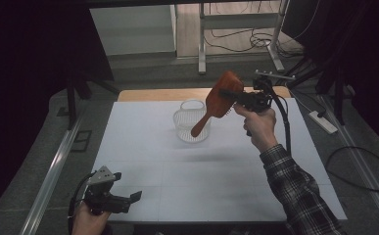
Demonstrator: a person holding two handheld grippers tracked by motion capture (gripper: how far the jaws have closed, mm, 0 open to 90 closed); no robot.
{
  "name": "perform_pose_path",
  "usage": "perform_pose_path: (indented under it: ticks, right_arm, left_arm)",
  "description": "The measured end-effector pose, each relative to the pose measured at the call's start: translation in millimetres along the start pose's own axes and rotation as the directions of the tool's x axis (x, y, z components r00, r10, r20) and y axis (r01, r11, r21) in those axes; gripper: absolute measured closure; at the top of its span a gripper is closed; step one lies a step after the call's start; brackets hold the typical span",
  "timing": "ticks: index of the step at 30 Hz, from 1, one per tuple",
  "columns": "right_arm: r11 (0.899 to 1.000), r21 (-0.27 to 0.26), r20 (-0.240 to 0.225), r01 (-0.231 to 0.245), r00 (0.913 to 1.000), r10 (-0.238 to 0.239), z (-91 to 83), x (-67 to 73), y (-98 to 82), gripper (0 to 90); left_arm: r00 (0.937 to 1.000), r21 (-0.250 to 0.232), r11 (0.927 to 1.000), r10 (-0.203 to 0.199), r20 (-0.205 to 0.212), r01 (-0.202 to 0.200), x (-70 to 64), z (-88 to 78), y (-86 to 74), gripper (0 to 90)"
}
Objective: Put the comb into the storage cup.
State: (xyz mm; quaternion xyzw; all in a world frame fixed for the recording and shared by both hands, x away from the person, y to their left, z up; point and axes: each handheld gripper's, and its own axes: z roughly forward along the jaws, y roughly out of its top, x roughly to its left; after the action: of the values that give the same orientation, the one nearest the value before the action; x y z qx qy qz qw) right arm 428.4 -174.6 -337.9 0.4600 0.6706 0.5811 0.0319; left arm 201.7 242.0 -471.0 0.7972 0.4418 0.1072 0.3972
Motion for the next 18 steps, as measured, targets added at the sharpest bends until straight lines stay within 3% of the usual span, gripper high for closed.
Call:
perform_pose_path:
  ticks: [18]
  right_arm:
    - [0.999,-0.033,0.046,-0.011,0.9989,0.012,26.0,-5.0,20.2,52.3]
  left_arm:
    - [1.0,0.005,1.0,-0.004,-0.001,0.004,0.2,-0.7,-0.7,0.4]
